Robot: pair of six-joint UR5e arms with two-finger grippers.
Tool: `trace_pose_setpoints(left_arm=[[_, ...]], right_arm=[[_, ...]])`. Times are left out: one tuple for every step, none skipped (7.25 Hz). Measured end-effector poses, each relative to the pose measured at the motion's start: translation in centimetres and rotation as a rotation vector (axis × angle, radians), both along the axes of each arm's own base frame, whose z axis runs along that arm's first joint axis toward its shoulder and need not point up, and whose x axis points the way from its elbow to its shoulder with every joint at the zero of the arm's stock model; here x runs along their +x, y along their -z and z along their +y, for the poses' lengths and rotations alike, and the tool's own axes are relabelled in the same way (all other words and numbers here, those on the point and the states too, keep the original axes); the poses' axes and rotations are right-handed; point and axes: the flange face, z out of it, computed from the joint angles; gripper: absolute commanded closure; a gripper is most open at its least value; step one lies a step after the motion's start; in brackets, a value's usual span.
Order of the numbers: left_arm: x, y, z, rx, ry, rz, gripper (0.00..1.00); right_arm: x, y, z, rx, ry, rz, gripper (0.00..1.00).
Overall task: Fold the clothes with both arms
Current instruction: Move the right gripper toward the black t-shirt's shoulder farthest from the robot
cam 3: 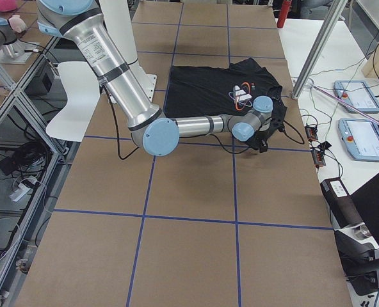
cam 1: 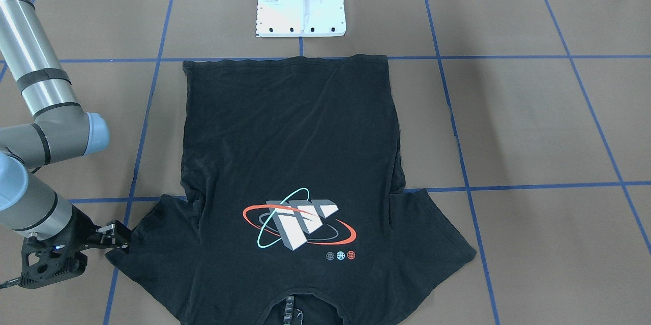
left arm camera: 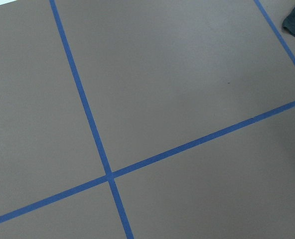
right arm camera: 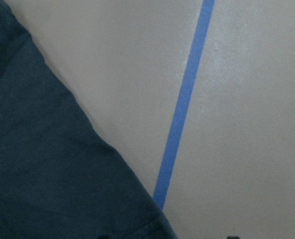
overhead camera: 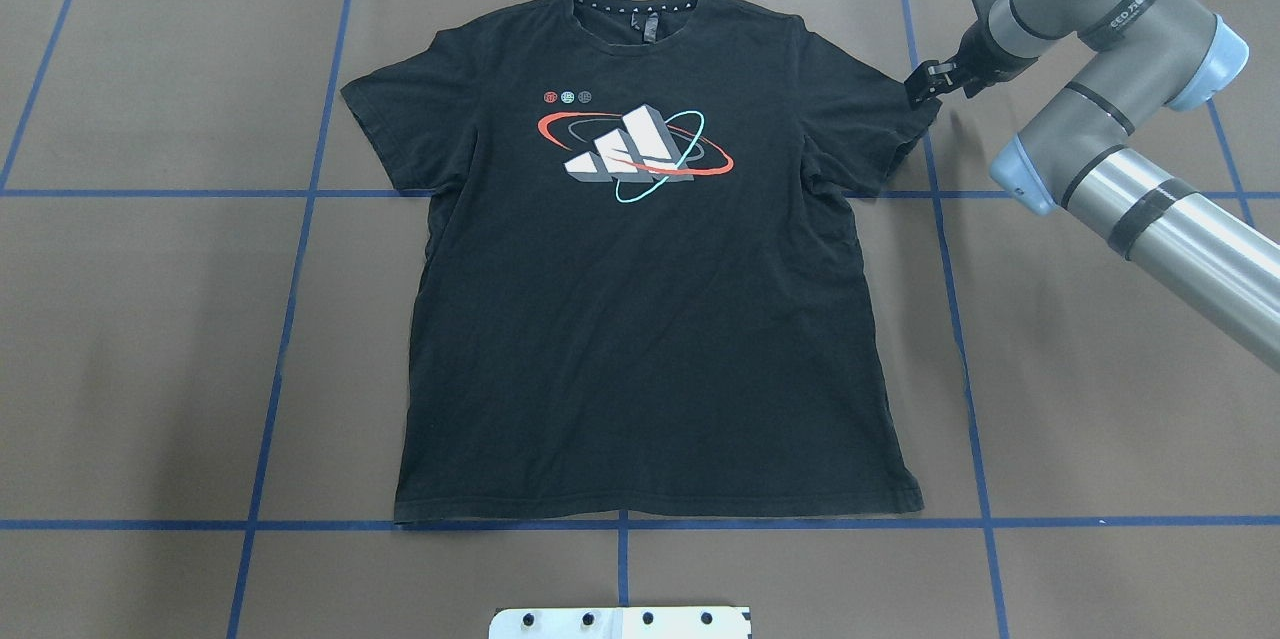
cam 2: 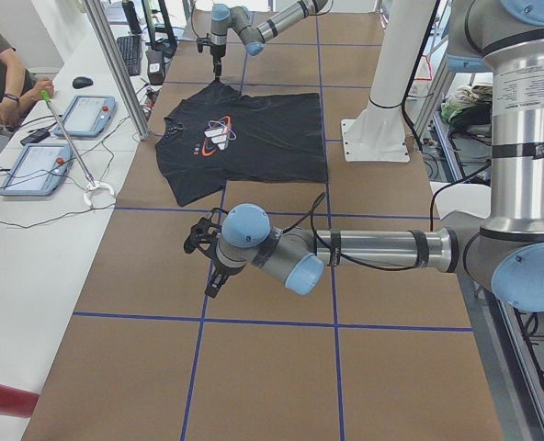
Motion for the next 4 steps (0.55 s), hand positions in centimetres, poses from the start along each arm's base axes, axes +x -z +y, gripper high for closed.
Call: trace_pose_setpoints(left_arm=[[-0.01,0.28,0.22,0.007,0.0,0.001,0.0],[-0.01,0.51,0.34,0.012,-0.001,0.002,0.0],[-0.01,0.58,0.39,0.014,-0.001,0.002,0.0],[-0.01,0.58,0.44,0.014,-0.001,0.002,0.0]], right_arm=[[-0.14,-0.38,0.12,-0.005,0.002,0.004,0.42],[-0.29,-0.54,0.19,-0.009,0.003,0.006,0.69],[-0.42,-0.43,0.16,-0.012,0.0,0.005,0.93],[-0.51,-0.42,0.09,-0.017,-0.004,0.007,1.0]])
